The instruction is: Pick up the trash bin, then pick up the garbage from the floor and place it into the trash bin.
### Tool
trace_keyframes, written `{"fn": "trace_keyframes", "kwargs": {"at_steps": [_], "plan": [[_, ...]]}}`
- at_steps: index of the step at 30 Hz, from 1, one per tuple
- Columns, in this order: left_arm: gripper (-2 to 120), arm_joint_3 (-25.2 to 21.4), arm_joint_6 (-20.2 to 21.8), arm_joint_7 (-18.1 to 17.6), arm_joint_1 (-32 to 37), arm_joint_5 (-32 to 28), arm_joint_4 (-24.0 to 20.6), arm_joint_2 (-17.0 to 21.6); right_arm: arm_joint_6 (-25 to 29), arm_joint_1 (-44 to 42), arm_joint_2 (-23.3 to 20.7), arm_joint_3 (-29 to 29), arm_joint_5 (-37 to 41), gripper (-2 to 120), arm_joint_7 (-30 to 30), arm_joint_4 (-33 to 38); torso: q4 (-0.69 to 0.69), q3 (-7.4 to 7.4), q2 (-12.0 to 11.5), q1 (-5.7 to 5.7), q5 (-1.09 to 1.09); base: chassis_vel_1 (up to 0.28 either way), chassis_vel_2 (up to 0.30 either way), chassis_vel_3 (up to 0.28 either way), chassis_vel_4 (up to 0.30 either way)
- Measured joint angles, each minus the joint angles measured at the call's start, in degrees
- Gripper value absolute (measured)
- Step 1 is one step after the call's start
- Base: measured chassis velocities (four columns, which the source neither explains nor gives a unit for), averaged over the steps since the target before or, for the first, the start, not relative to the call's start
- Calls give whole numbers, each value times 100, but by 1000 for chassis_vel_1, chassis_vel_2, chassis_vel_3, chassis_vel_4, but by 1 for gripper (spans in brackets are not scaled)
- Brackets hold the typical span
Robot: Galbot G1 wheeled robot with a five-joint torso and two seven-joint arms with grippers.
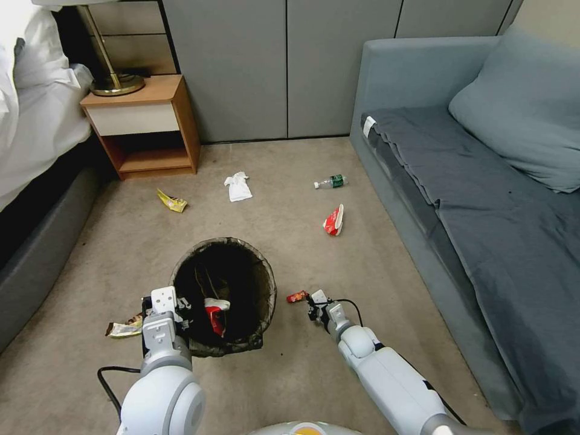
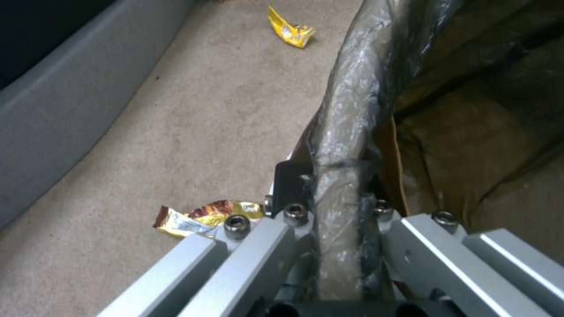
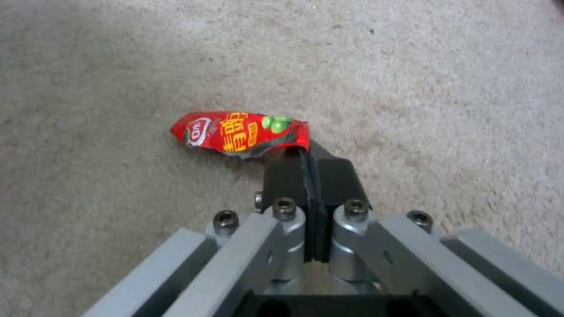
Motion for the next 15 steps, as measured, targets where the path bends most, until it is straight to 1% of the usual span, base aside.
{"fn": "trace_keyframes", "kwargs": {"at_steps": [12,15], "plan": [[0,3,4,3,-23,-11,1,13,79,-3,-16,12,-20,0,49,17,0,0,0,0,0,0,0,0,0],[0,-15,4,5,-36,-29,35,30,250,-147,-36,84,-20,0,164,226,0,0,0,0,1,0,0,0,0]]}}
